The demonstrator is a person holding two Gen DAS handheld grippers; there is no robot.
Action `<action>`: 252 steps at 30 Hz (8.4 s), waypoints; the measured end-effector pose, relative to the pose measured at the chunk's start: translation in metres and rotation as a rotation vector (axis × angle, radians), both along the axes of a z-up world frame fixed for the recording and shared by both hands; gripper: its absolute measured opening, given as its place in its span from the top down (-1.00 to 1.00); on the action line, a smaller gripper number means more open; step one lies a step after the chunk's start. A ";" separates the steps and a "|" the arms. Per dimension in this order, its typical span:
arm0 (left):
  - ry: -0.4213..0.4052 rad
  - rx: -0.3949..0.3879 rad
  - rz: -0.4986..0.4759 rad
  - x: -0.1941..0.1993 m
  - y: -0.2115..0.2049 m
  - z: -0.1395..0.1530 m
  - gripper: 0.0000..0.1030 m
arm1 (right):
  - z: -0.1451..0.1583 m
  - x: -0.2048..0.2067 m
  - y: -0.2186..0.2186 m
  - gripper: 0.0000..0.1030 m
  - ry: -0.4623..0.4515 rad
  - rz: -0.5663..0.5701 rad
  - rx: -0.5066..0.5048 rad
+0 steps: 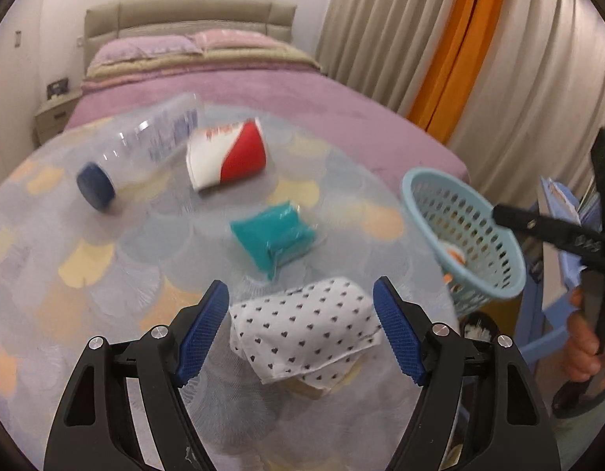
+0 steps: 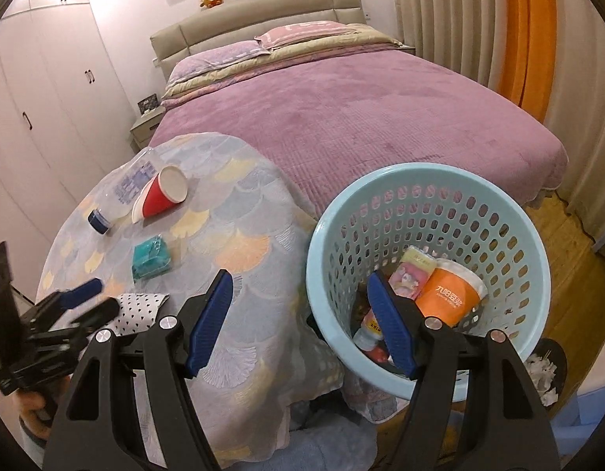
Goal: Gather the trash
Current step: 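Pinch the white polka-dot napkin with the left tool while the right tool grasps the teal packet, then carry the napkin and teal packet over the wastebasket and open both tools, then grasp the clear blue-capped bottle with the left tool while the right tool grasps the red-and-white cup, then carry the bottle and cup over the wastebasket and open both tools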
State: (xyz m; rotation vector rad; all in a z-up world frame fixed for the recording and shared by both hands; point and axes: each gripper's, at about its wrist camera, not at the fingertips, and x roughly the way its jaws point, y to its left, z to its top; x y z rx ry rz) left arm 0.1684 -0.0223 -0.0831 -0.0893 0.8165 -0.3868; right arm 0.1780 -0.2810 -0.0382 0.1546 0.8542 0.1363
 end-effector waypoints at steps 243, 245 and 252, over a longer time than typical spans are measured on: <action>-0.044 0.009 0.315 0.094 0.145 0.001 0.03 | -0.045 0.123 0.242 -0.41 -0.080 0.154 -0.246; -0.052 0.008 0.308 0.091 0.141 0.004 0.03 | -0.040 0.117 0.234 -0.41 -0.084 0.160 -0.222; -0.122 -0.016 0.238 0.069 0.108 0.039 0.03 | -0.001 0.089 0.200 -0.41 -0.144 0.125 -0.146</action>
